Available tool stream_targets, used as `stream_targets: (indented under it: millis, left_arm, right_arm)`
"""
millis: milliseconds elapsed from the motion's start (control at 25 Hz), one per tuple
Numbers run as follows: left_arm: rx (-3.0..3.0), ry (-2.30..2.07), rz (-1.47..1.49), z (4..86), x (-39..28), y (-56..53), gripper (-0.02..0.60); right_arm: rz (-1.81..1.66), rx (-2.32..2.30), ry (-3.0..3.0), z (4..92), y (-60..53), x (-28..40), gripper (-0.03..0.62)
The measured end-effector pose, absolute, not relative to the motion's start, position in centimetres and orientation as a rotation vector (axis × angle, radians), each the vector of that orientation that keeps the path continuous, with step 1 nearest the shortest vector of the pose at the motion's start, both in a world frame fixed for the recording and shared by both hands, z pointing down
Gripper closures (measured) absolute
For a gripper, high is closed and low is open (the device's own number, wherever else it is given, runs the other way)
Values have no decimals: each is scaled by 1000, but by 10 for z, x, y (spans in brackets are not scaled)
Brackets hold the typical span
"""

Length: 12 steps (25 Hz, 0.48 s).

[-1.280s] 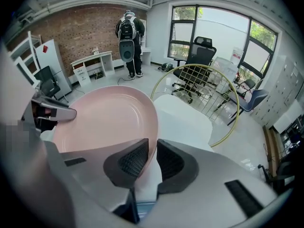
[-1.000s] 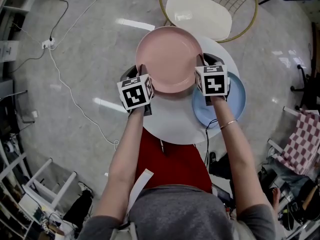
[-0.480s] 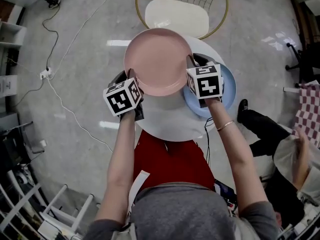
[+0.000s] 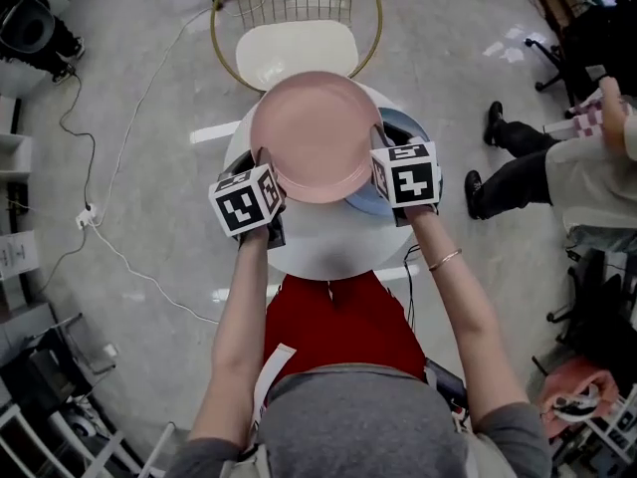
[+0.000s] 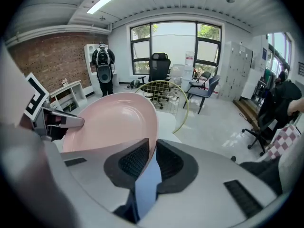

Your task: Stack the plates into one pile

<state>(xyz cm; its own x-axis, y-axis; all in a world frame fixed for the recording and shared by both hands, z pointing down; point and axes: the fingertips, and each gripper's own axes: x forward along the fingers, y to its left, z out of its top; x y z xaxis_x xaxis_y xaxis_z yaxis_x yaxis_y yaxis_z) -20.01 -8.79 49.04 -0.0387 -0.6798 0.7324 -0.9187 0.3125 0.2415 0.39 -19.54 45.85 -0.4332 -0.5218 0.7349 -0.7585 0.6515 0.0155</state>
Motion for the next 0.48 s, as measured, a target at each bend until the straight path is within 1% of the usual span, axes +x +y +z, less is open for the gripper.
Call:
stream_targets:
  millis: [480]
  left_arm:
    - [1711, -1546, 564, 501, -92, -136, 512]
  right_arm:
    - [582, 1295, -1967, 472, -176, 136, 531]
